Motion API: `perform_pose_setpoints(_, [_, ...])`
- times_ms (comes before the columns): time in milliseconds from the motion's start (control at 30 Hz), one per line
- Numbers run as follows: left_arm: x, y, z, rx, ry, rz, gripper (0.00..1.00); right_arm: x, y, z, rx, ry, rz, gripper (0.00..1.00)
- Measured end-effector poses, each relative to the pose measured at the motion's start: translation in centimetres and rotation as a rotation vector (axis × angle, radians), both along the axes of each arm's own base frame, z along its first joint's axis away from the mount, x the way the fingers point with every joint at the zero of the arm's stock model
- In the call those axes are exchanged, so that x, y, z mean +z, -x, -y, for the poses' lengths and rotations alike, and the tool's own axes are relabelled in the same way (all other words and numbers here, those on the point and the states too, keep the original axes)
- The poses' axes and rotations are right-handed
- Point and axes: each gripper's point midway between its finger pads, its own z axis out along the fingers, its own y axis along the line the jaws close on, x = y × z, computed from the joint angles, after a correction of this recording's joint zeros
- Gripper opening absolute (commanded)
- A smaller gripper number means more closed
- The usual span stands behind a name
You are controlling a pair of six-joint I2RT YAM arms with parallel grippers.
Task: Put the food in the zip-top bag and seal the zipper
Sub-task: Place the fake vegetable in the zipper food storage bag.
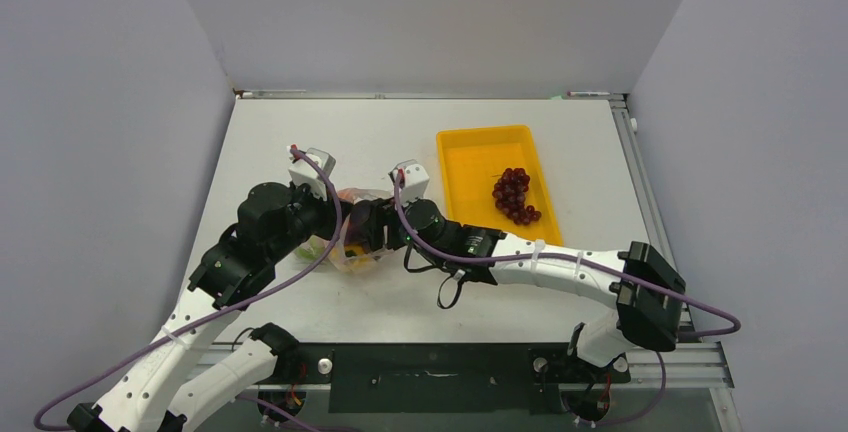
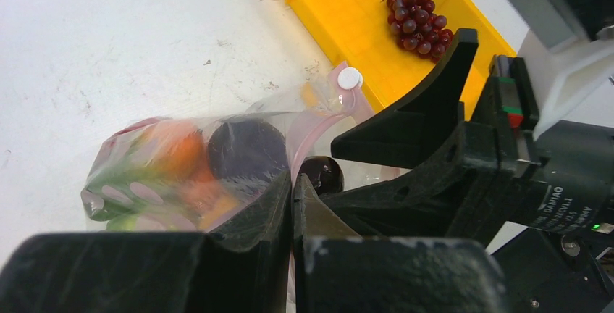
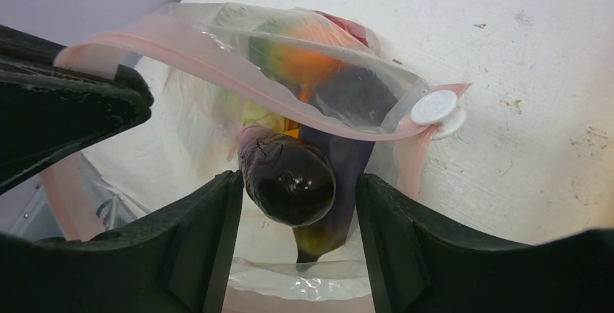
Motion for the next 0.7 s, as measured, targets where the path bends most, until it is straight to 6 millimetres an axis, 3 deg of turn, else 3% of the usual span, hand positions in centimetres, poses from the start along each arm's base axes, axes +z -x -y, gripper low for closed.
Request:
perform_pose_setpoints(200, [0.0,0.0,0.0,0.0,0.0,0.0,0.0,-1.8,0.2,-0.7,0.019,0.02,-0.039,0.51])
perform_pose_setpoints(600, [0.0,0.0,0.0,0.0,0.0,0.0,0.0,-1.8,0.4,-1.0,0.038,0.002,-0.054,0.1])
perform_pose_setpoints(700, [0.0,0.0,0.0,0.0,0.0,0.0,0.0,-1.5,0.4,-0.9,0.033,-0.02,-0.045,0.06])
